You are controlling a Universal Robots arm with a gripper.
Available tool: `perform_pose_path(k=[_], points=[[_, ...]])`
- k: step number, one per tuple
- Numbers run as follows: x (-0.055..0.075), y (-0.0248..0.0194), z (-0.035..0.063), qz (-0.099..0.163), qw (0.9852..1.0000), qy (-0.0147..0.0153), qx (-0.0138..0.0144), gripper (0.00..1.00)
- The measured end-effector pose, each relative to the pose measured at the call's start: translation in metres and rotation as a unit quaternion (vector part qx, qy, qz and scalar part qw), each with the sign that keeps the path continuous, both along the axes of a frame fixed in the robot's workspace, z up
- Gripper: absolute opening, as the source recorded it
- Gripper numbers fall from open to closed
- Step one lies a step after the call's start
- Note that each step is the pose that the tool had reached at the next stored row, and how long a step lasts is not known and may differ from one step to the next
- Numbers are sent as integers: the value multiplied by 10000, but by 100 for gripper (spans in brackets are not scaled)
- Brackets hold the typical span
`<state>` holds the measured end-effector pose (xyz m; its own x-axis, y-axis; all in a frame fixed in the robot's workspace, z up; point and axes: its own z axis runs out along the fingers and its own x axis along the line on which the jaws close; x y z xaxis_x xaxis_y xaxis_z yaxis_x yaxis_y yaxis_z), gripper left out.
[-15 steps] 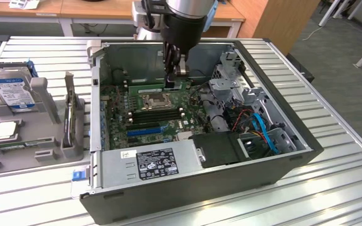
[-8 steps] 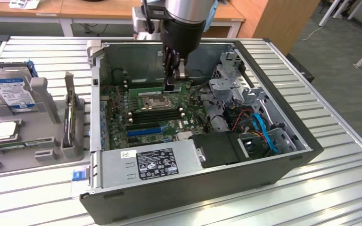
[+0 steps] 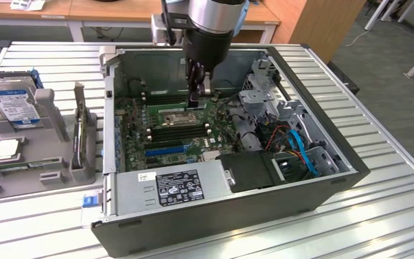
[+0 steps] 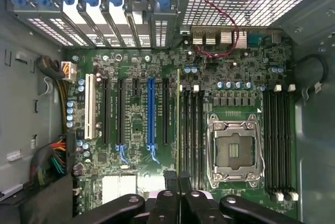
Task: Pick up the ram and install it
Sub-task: 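Insert the ram into the slot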
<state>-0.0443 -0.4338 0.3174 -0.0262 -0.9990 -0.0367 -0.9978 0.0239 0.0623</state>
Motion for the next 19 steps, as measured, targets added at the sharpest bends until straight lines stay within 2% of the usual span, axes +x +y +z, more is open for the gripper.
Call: perform_pose_path(k=[19], points=[[0,0,-201,-13,10000,0,0,12]])
